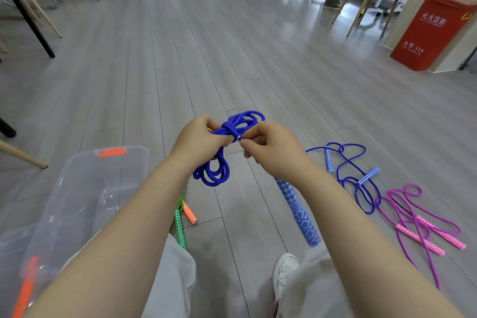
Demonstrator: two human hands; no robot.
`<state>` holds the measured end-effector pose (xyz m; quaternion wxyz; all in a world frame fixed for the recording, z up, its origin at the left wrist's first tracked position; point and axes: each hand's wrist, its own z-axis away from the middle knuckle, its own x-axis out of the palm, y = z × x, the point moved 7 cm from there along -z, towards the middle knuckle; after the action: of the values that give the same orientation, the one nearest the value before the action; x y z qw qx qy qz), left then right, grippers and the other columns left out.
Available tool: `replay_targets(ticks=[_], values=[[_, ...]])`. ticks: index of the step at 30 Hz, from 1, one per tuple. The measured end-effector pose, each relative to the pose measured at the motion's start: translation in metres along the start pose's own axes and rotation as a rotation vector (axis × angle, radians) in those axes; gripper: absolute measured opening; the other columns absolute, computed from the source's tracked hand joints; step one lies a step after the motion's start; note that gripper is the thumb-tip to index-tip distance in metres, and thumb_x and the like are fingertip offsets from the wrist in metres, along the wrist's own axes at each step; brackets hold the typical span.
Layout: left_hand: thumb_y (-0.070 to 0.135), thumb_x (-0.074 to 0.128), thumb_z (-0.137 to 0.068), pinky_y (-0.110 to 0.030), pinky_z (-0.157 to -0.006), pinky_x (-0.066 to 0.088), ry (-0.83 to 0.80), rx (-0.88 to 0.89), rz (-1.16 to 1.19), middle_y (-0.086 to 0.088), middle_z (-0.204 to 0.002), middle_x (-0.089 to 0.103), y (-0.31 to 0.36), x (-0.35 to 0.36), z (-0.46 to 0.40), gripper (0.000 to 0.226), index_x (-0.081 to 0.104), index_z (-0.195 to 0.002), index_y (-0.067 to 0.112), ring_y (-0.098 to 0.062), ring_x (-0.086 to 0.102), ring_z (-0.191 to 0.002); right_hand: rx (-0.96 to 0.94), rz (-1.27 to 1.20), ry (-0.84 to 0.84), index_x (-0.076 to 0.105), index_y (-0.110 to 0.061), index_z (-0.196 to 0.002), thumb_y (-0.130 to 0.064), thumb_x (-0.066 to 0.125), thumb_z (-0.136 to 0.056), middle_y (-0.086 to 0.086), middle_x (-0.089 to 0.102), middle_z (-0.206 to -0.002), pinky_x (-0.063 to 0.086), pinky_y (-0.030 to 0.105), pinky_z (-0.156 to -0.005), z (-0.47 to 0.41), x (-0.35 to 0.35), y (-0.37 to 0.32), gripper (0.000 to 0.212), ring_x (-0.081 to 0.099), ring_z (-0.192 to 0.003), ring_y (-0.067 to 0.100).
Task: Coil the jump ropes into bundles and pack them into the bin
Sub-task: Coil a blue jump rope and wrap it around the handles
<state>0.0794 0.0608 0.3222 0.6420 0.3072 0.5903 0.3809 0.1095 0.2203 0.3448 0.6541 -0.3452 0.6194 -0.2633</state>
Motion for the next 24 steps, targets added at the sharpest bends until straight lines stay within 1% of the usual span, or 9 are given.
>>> replay_targets(ticks=[2, 3, 6, 9, 14, 15, 17, 19, 24], values=[[0.017, 0.076, -0.074, -0.027, -0.049, 0.053, 0.033, -0.02, 0.166, -0.009, -0.08, 0.069, 0.002, -0.005, 0.001, 0.026, 0.06, -0.093, 0.01, -0.019, 0.063, -0.059, 0.046, -0.18, -0.064, 0.06, -0.016, -0.09, -0.019, 0.057, -0.095, -0.003, 0.071, -0.072, 0.048, 0.023, -0.056, 0.001, 0.003, -0.001, 0.006, 0.056, -0.054, 0.002], [0.015, 0.077, -0.074, -0.025, -0.048, 0.05, 0.043, -0.028, 0.23, -0.011, -0.081, 0.07, 0.003, -0.007, 0.002, 0.026, 0.06, -0.093, 0.009, -0.02, 0.063, -0.059, 0.064, -0.273, -0.109, 0.061, -0.012, -0.092, -0.016, 0.056, -0.096, 0.0, 0.071, -0.073, 0.05, 0.025, -0.057, 0.002, 0.005, -0.001, 0.007, 0.058, -0.056, 0.007], [0.013, 0.075, -0.08, -0.027, -0.049, 0.049, 0.004, -0.031, 0.414, -0.01, -0.081, 0.074, 0.009, -0.01, 0.008, 0.022, 0.058, -0.093, 0.008, -0.021, 0.064, -0.058, 0.055, -0.421, -0.237, 0.061, -0.003, -0.1, -0.012, 0.054, -0.098, 0.006, 0.069, -0.076, 0.053, 0.027, -0.066, 0.004, 0.006, -0.002, 0.011, 0.061, -0.063, 0.015], [0.011, 0.07, -0.085, -0.026, -0.048, 0.05, -0.095, -0.026, 0.552, -0.008, -0.077, 0.074, 0.019, -0.01, 0.017, 0.016, 0.057, -0.094, 0.007, -0.019, 0.064, -0.056, 0.028, -0.512, -0.344, 0.061, -0.003, -0.106, -0.012, 0.053, -0.099, 0.007, 0.067, -0.08, 0.052, 0.029, -0.075, 0.005, 0.004, -0.001, 0.014, 0.06, -0.071, 0.017], [0.007, 0.062, -0.088, -0.024, -0.049, 0.051, -0.252, -0.042, 0.694, -0.01, -0.076, 0.072, 0.026, -0.01, 0.023, 0.007, 0.056, -0.092, 0.007, -0.019, 0.062, -0.056, -0.004, -0.381, -0.415, 0.065, -0.014, -0.105, -0.025, 0.054, -0.099, 0.003, 0.064, -0.083, 0.046, 0.041, -0.099, 0.008, 0.001, 0.001, 0.017, 0.058, -0.084, 0.013], [0.007, 0.062, -0.087, -0.024, -0.049, 0.051, -0.286, -0.04, 0.709, -0.01, -0.076, 0.071, 0.028, -0.009, 0.025, 0.008, 0.056, -0.093, 0.007, -0.019, 0.063, -0.056, 0.0, -0.367, -0.417, 0.065, -0.015, -0.105, -0.027, 0.054, -0.099, 0.002, 0.064, -0.083, 0.047, 0.039, -0.096, 0.008, 0.001, 0.002, 0.018, 0.058, -0.084, 0.011], [0.011, 0.063, -0.081, -0.023, -0.049, 0.052, -0.353, -0.025, 0.723, -0.009, -0.074, 0.068, 0.031, -0.004, 0.028, 0.015, 0.057, -0.094, 0.007, -0.019, 0.063, -0.057, 0.008, -0.348, -0.416, 0.065, -0.015, -0.105, -0.028, 0.055, -0.099, -0.001, 0.065, -0.082, 0.05, 0.026, -0.083, 0.009, 0.0, 0.003, 0.018, 0.06, -0.082, 0.008], [0.014, 0.063, -0.077, -0.023, -0.049, 0.052, -0.414, -0.007, 0.733, -0.007, -0.073, 0.066, 0.035, 0.0, 0.03, 0.023, 0.057, -0.098, 0.007, -0.018, 0.064, -0.058, 0.002, -0.332, -0.409, 0.065, -0.016, -0.104, -0.029, 0.056, -0.098, -0.002, 0.067, -0.083, 0.047, 0.02, -0.08, 0.009, -0.001, 0.003, 0.017, 0.062, -0.081, 0.006], [0.015, 0.062, -0.078, -0.024, -0.051, 0.052, -0.45, 0.021, 0.749, -0.007, -0.072, 0.064, 0.038, 0.003, 0.032, 0.021, 0.056, -0.097, 0.008, -0.018, 0.063, -0.059, -0.035, -0.314, -0.347, 0.064, -0.015, -0.105, -0.024, 0.061, -0.095, -0.002, 0.071, -0.09, 0.049, 0.027, -0.096, 0.004, 0.001, 0.007, 0.014, 0.066, -0.093, 0.009]])
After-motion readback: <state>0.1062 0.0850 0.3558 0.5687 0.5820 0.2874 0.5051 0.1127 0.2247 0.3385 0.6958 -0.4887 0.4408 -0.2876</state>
